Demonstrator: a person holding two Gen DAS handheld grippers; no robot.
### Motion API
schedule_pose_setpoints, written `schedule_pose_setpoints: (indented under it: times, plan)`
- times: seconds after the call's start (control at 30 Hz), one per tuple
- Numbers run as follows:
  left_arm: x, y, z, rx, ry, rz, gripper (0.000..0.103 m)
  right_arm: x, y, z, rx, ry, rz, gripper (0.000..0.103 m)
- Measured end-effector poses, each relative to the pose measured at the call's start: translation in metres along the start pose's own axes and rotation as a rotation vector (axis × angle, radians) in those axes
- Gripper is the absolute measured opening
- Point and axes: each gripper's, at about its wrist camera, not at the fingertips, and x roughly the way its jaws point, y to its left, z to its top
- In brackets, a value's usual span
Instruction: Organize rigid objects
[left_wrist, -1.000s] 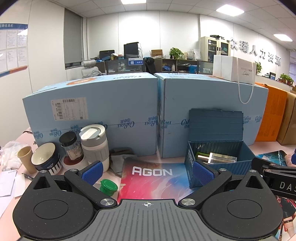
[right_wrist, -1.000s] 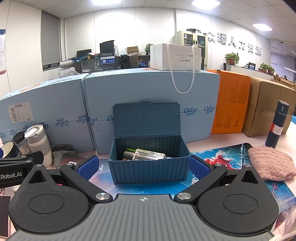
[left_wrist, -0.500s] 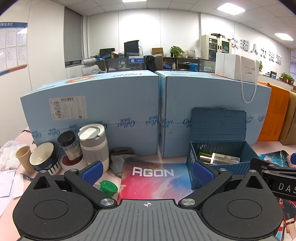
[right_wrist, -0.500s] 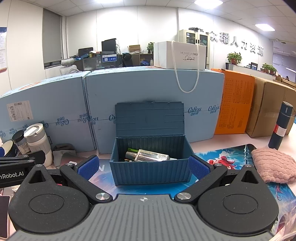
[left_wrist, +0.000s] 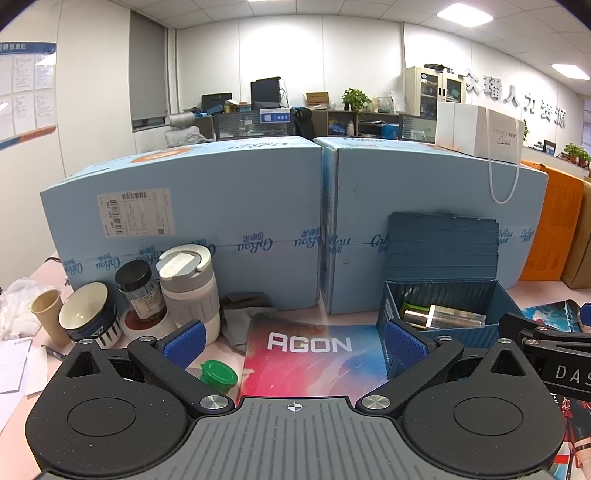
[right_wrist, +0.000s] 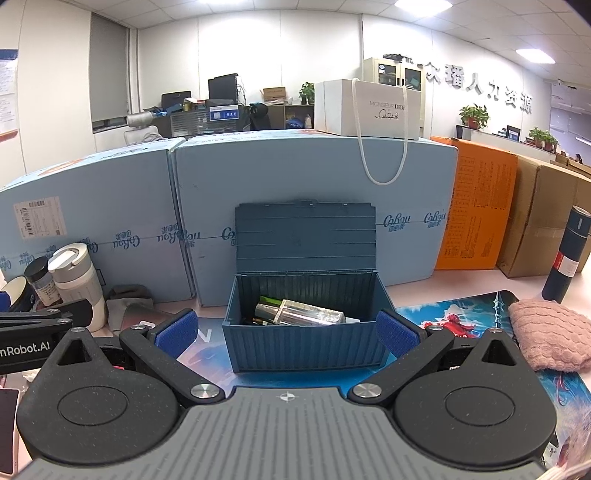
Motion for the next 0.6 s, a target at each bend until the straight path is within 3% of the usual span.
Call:
schedule_pose_setpoints:
  times: [0.6]
  plan:
    - [0.0028, -0.0038, 0.0011, 0.006, 0.008, 0.013, 0.103, 0.0039, -0.0006, 0.0011, -0.006, 0.004, 0.012, 0.103]
